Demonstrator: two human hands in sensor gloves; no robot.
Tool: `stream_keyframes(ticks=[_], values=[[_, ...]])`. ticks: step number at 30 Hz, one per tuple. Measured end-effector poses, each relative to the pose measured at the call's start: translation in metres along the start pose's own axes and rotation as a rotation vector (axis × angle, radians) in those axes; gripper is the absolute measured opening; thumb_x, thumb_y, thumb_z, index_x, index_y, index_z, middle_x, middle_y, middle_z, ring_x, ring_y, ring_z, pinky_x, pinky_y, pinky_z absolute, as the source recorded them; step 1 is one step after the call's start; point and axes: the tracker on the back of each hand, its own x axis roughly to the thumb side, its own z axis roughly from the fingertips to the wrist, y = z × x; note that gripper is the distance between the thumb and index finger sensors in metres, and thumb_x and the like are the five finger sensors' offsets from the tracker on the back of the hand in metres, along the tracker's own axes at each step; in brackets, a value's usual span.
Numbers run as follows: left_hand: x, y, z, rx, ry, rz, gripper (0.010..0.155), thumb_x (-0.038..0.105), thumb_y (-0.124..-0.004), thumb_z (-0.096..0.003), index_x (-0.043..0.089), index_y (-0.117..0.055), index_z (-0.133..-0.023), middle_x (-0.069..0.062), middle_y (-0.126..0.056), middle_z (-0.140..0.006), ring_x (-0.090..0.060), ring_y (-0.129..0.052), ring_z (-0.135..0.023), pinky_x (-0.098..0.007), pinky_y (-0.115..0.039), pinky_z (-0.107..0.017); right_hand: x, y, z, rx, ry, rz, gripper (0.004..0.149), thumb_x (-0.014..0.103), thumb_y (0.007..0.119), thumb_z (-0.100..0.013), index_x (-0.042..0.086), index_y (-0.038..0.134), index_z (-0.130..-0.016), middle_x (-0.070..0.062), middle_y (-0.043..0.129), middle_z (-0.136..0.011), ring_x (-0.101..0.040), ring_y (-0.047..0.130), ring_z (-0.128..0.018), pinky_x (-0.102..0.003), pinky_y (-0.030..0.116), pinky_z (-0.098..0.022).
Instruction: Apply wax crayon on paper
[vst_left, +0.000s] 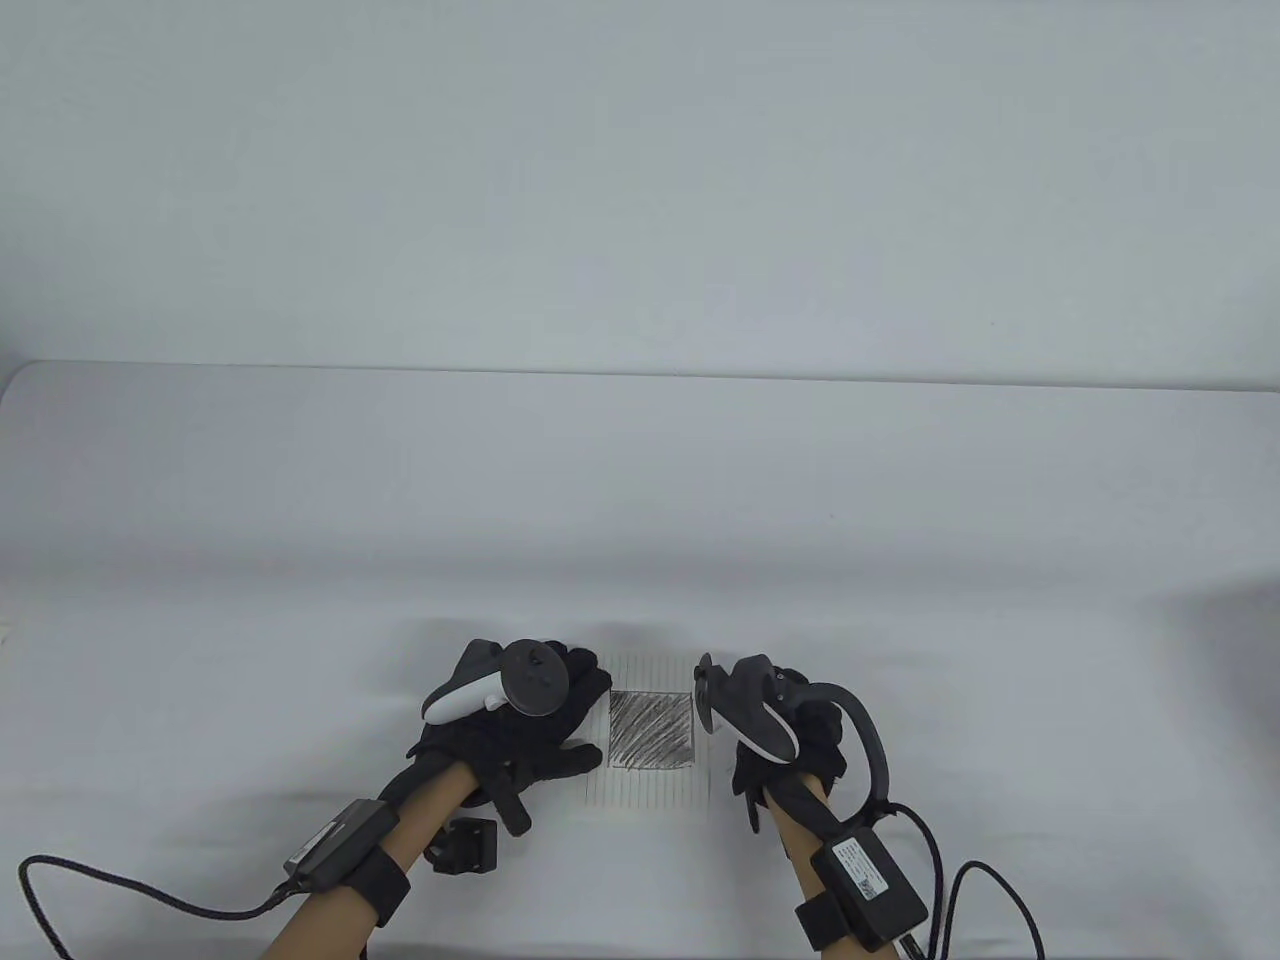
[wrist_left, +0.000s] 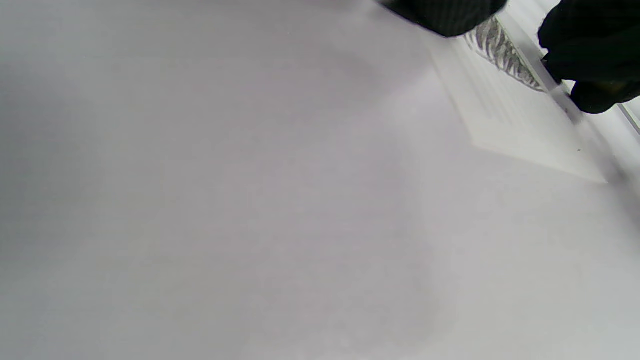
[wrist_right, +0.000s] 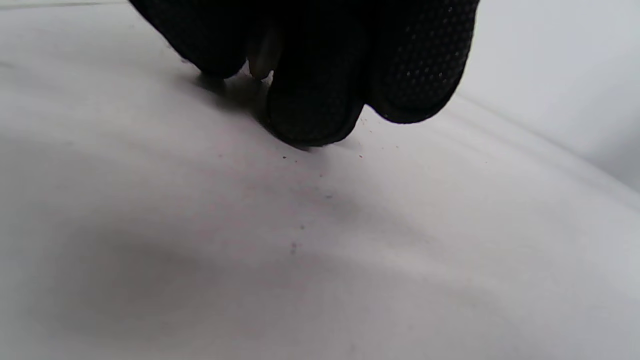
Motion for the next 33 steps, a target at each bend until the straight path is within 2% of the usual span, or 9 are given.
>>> stream_keyframes(ticks=[11,14,16,20,22,24,27,29,33], values=[[0.0,0.001,0.0,0.0,-0.008,0.016,0.079,0.056,-0.054,-0.0577,0.048,0.01,-0.103,0.025,0.025,-0.108,-0.007,0.036,-0.098,-0.044,0.031,-0.063,-0.002,0.002,-0.003,0.032,0.001,-0.037,0.039,0.033,0.071,-0.056,0.018,0.068,-0.091,-0.015,0.075,-0.09,-0.014,0.09,-0.062,-0.04,0.078,-0.051],[0.004,0.009,0.008,0.025,-0.052,0.043,0.08,0.055,-0.057,-0.0578,0.043,0.007,-0.106,0.019,0.024,-0.11,-0.013,0.032,-0.1,-0.049,0.024,-0.068,-0.009,-0.006,-0.001,0.048,-0.005,-0.084,0.041,0.034,0.071,-0.055,0.018,0.066,-0.093,-0.014,0.075,-0.09,-0.015,0.09,-0.063,-0.04,0.078,-0.052],[0.012,0.021,0.023,0.103,-0.107,0.048,0.079,0.055,-0.054,-0.0588,0.043,0.007,-0.106,0.018,0.025,-0.109,-0.014,0.033,-0.1,-0.051,0.024,-0.067,-0.018,-0.02,0.007,-0.033,-0.007,-0.13,0.043,0.034,0.071,-0.055,0.017,0.065,-0.094,-0.015,0.074,-0.091,-0.016,0.09,-0.064,-0.042,0.076,-0.054],[0.028,0.056,0.075,0.348,-0.15,-0.06,0.077,0.056,-0.051,-0.0602,0.041,0.006,-0.109,0.014,0.024,-0.112,-0.018,0.03,-0.103,-0.055,0.021,-0.067,-0.046,-0.061,0.03,-0.252,-0.057,-0.31,0.05,0.036,0.069,-0.055,0.015,0.059,-0.1,-0.017,0.067,-0.098,-0.022,0.086,-0.075,-0.052,0.068,-0.063],[0.028,0.066,0.095,0.45,-0.166,-0.062,0.076,0.056,-0.052,-0.0602,0.038,0.0,-0.113,0.011,0.02,-0.116,-0.02,0.027,-0.105,-0.055,0.02,-0.068,-0.059,-0.075,0.04,-0.358,-0.075,-0.388,0.055,0.036,0.069,-0.056,0.014,0.054,-0.104,-0.018,0.061,-0.104,-0.026,0.081,-0.082,-0.059,0.061,-0.067],[0.019,0.071,0.112,0.558,-0.167,-0.018,0.074,0.055,-0.051,-0.0614,0.037,-0.003,-0.115,0.011,0.016,-0.118,-0.021,0.024,-0.107,-0.055,0.018,-0.07,-0.068,-0.079,0.047,-0.455,-0.084,-0.411,0.059,0.038,0.068,-0.056,0.017,0.048,-0.107,-0.015,0.054,-0.11,-0.027,0.074,-0.091,-0.062,0.055,-0.069],[0.002,0.066,0.12,0.682,-0.13,0.015,0.072,0.054,-0.051,-0.062,0.037,-0.006,-0.116,0.01,0.01,-0.121,-0.025,0.018,-0.111,-0.058,0.013,-0.072,-0.074,-0.07,0.044,-0.537,-0.066,-0.415,0.063,0.038,0.067,-0.056,0.018,0.04,-0.11,-0.013,0.045,-0.114,-0.029,0.065,-0.099,-0.065,0.05,-0.07],[-0.009,0.056,0.117,0.71,-0.091,0.011,0.072,0.054,-0.052,-0.0621,0.038,-0.006,-0.116,0.009,0.009,-0.122,-0.025,0.016,-0.112,-0.059,0.011,-0.073,-0.074,-0.056,0.037,-0.541,-0.053,-0.399,0.067,0.037,0.066,-0.056,0.018,0.033,-0.111,-0.014,0.038,-0.115,-0.031,0.058,-0.102,-0.066,0.047,-0.071],[-0.025,0.043,0.106,0.627,0.02,-0.042,0.072,0.054,-0.052,-0.0616,0.039,-0.006,-0.115,0.012,0.009,-0.121,-0.024,0.016,-0.112,-0.059,0.012,-0.073,-0.078,-0.031,0.025,-0.43,-0.034,-0.331,0.07,0.038,0.066,-0.056,0.018,0.028,-0.111,-0.013,0.033,-0.116,-0.032,0.052,-0.105,-0.067,0.045,-0.071]])
